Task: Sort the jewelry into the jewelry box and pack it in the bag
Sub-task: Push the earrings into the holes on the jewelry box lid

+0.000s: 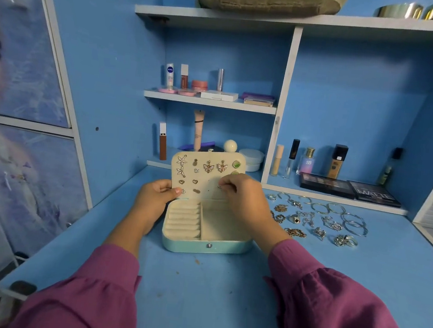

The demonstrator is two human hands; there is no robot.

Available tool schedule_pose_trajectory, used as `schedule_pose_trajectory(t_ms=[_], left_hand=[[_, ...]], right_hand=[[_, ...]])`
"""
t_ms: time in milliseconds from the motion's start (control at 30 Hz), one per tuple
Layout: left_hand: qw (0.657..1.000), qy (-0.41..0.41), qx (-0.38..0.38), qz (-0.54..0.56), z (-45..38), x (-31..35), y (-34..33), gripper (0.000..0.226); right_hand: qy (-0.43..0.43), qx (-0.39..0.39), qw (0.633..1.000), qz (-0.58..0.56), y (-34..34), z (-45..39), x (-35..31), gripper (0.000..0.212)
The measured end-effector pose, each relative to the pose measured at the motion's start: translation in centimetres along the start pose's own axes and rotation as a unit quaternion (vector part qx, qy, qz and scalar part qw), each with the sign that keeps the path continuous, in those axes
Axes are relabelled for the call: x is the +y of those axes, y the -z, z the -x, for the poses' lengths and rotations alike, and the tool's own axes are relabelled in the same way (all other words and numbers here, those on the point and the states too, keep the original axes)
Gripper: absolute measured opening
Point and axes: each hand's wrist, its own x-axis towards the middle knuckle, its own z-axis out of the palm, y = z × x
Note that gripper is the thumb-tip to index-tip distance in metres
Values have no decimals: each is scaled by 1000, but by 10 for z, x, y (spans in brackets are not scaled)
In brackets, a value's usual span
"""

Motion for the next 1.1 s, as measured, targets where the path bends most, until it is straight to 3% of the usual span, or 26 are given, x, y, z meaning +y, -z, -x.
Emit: schedule_pose_trajectory(t_ms=[333, 533, 933, 1100], left_hand=[[1000, -4, 0, -6, 0, 1, 0, 15], [1000, -1, 0, -11, 0, 0, 1, 15], [1000, 3, -1, -4, 0, -1, 1, 14], [1000, 4, -1, -1, 1, 0, 0, 13]], right_hand=[[87, -26, 978, 188, 1, -2, -3, 27], [40, 33, 984, 168, 2, 0, -7, 19], [26, 46, 988, 148, 1, 1, -12, 16], [-32, 61, 994, 86, 1, 2, -6, 13]])
